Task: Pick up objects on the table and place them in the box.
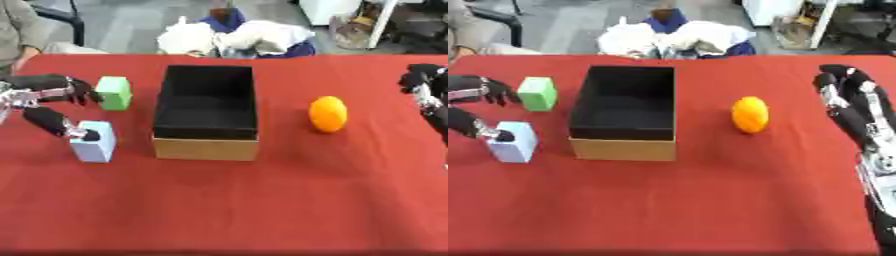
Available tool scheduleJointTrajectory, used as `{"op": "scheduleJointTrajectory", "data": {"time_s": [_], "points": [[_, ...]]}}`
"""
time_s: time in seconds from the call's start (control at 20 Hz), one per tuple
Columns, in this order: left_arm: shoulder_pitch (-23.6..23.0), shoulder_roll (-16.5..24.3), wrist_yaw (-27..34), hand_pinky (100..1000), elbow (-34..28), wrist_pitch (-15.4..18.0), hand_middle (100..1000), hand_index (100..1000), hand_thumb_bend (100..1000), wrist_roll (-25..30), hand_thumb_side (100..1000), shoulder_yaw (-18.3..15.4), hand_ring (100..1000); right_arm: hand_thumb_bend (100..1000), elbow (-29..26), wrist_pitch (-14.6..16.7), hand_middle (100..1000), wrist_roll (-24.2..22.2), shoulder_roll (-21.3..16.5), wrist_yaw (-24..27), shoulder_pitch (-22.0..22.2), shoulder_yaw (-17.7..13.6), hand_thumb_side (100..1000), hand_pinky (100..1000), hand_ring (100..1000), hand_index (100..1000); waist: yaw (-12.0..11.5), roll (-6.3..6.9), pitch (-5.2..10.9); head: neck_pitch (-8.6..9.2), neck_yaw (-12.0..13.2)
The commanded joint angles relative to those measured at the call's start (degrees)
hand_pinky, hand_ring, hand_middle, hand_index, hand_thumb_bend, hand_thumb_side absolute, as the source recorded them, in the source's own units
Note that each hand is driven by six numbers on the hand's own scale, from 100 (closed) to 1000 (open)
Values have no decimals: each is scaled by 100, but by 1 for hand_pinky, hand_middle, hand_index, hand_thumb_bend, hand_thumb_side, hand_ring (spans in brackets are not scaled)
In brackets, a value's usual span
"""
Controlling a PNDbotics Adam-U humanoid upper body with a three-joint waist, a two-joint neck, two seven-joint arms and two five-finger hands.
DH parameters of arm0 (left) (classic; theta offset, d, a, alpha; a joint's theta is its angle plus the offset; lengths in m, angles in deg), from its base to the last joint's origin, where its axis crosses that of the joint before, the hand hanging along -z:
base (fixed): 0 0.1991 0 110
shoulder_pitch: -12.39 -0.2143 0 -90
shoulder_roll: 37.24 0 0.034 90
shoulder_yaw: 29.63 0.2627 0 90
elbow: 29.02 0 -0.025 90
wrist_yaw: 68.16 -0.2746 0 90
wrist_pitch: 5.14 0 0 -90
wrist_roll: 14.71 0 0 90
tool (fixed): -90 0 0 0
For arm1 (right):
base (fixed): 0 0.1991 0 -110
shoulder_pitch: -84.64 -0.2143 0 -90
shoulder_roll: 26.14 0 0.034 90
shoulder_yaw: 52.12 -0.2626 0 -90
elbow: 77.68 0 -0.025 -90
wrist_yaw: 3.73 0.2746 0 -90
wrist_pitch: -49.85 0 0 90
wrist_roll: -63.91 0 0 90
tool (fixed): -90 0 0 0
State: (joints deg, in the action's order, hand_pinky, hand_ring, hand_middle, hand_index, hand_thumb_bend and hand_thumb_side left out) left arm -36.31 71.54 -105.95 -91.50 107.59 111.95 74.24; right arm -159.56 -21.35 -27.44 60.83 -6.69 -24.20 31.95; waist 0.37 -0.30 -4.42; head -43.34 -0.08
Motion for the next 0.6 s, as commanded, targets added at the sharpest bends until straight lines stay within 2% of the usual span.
{"op": "scheduleJointTrajectory", "data": {"time_s": [0.05,0.6], "points": [[131,92,-48,751,21,19,788,884,642,63,705,-38,756,100,-57,6,612,-12,-145,39,-68,-20,605,680,687,763,2,3,80,-1,17],[178,-50,-395,741,377,142,770,868,642,8,659,-14,746,100,-46,8,612,-18,-135,42,-55,-16,613,680,687,763,29,8,79,-12,19]]}}
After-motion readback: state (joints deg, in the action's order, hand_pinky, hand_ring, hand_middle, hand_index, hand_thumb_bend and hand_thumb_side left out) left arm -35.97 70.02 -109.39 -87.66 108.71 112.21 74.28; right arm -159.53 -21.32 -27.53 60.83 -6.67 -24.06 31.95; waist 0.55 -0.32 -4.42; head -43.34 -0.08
